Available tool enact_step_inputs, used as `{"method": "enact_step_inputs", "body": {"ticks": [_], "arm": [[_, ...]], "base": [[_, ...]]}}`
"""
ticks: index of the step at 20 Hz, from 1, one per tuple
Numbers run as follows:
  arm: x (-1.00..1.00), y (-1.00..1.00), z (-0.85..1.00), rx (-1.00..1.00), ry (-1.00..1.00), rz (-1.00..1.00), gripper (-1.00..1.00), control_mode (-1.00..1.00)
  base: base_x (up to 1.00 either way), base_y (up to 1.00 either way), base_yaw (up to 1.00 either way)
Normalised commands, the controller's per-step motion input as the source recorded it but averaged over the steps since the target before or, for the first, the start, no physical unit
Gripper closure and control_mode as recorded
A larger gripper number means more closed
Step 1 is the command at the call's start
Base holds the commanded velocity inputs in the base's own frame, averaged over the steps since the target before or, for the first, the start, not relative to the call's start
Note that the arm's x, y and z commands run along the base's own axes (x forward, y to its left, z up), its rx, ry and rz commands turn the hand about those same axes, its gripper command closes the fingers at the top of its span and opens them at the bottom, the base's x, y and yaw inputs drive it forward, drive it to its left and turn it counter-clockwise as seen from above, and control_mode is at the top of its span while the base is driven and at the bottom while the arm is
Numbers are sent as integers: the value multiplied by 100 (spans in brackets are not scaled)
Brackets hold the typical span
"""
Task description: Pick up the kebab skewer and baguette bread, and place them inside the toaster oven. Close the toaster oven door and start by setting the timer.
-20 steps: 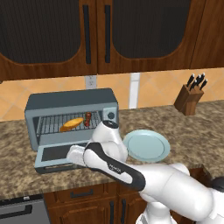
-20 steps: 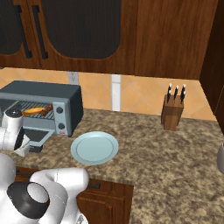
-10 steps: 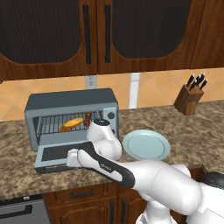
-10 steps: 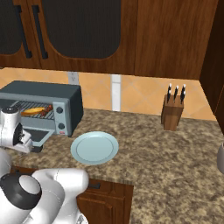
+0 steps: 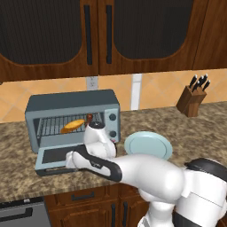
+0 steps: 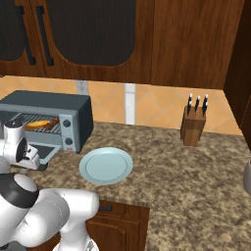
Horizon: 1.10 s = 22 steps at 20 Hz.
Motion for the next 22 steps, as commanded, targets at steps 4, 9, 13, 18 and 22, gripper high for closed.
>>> {"method": "enact_step_inputs", "body": {"ticks": [4,9,13,18,22], "arm": [[5,14,-31,0,-12,0,-100,-100],[1,4,-27,0,-10,0,-100,-100],[12,0,-28,0,-6,0,-100,-100],[17,0,-21,0,-4,0,-100,-100],[16,-1,-7,0,-7,0,-100,-100]], "base": [[0,0,0],[0,0,0],[0,0,0],[0,0,0],[0,0,0]]}}
